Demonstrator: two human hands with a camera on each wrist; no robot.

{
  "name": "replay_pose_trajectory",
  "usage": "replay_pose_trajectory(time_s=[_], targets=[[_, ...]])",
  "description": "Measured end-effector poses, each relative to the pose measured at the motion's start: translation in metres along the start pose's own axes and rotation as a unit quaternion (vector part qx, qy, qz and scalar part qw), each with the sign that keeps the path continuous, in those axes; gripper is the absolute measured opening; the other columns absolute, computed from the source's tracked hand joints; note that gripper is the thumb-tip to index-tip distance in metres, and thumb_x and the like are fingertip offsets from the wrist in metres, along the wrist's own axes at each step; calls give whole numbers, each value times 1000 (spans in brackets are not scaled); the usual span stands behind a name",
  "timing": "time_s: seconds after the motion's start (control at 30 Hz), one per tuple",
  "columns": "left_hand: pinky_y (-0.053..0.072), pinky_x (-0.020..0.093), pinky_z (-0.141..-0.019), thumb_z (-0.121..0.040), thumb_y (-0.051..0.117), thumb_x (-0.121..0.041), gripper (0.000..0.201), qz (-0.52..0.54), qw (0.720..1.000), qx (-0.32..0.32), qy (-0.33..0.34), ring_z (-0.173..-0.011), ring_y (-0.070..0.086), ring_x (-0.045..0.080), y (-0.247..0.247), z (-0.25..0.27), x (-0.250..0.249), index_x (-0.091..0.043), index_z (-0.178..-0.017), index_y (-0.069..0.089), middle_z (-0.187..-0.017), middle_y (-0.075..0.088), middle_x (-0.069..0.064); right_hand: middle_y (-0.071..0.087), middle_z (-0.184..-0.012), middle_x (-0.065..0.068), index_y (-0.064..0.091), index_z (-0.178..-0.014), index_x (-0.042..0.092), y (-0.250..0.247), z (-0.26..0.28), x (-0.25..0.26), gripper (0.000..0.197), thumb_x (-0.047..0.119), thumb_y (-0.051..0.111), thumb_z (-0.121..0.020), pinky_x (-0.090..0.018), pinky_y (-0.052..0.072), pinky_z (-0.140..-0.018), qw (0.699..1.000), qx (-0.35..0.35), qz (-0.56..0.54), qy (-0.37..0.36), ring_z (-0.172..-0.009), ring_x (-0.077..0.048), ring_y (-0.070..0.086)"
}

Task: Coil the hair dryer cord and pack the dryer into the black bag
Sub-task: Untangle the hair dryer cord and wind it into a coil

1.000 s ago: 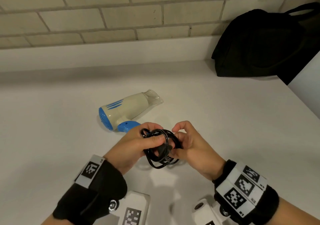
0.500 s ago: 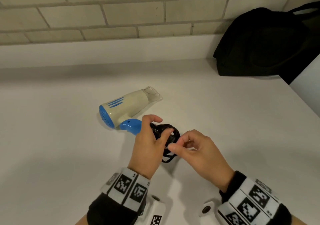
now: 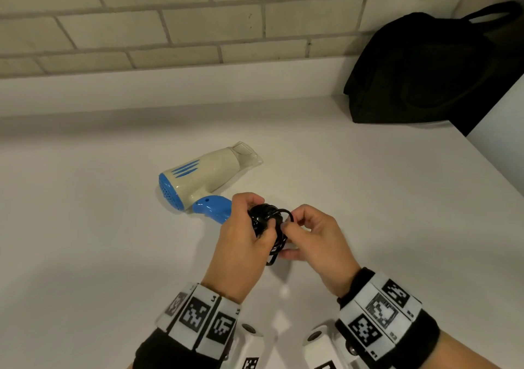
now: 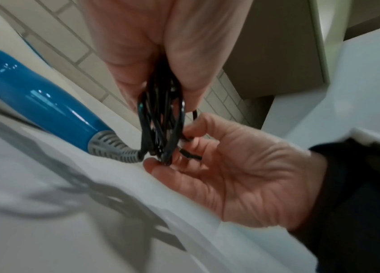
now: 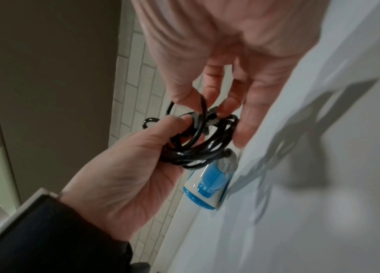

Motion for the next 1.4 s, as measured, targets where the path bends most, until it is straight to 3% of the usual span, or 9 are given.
replay_pose_trajectory(time_s=[0.13,0.3,0.43,0.57,0.67,0.8,1.0,1.3,1.4], targets=[[48,9,-53,-79,60,-3,35,65,995,-20,-77,-66,61,11,-13,-6,11,-31,-86,40,-82,59,2,60,-72,-9,49,-63,8,1,-1,-4,22,-5,57,-79,-22,56,-55,1000,-1,-22,-10,-59,-13,63],[51,20,-50,-80,56,-4,19,251,935,48,-247,-54,62,9,-17,-6,23,-20,-91,52,-71,67,2,59,-71,-6,51,-67,14,2,-1,1,30,-15,55,-75,-20,50,-47,997,25,-53,-40,-56,-17,58],[52,19,-50,-85,49,-11,10,296,912,63,-278,-62,60,12,-13,-4,28,-17,-88,57,-68,64,0,52,-80,0,45,-77,21,8,3,7,31,-8,55,-76,-22,47,-46,993,60,-26,-97,-51,-21,50],[45,19,-44,-89,46,-19,12,223,940,60,-251,-50,48,10,-11,-4,28,-15,-95,55,-61,57,0,48,-96,23,42,-102,53,16,17,21,43,28,55,-70,-17,47,-62,930,90,275,-228,-68,-9,56],[40,22,-46,-89,47,-22,9,197,948,67,-242,-45,40,11,-8,-6,25,-18,-89,55,-51,53,-1,34,-110,24,39,-110,53,20,26,33,43,40,43,-69,-21,51,-71,864,80,402,-294,-89,-9,57],[39,20,-44,-89,46,-29,13,170,960,82,-209,-49,42,12,-6,-7,21,-18,-87,53,-61,50,3,35,-117,14,51,-100,41,22,34,44,27,31,48,-75,-32,52,-77,818,43,429,-382,-102,-15,52],[45,15,-50,-86,52,-20,7,128,988,31,-77,-55,55,6,-8,-3,16,-21,-80,49,-60,60,-6,40,-111,20,54,-89,36,22,40,49,12,38,52,-77,-25,42,-77,849,54,354,-389,-98,-10,46],[43,24,-53,-85,56,-19,15,85,994,-53,-32,-51,46,8,-8,-1,20,-19,-72,47,-69,52,6,44,-99,16,49,-86,28,27,71,52,10,30,54,-77,-17,35,-82,723,47,477,-497,-95,-8,47],[46,26,-57,-84,56,-20,16,76,995,-55,-28,-52,49,9,-8,-4,20,-21,-72,47,-67,55,7,45,-99,17,49,-88,29,27,70,51,12,31,55,-77,-19,38,-78,728,48,477,-489,-93,-7,48]])
Point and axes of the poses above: each hand's wrist, its own z-axis away from the middle knuckle, its own y-axis out of the palm, x = y × z, the point moved 6 cm from there along -z, towards the middle knuckle
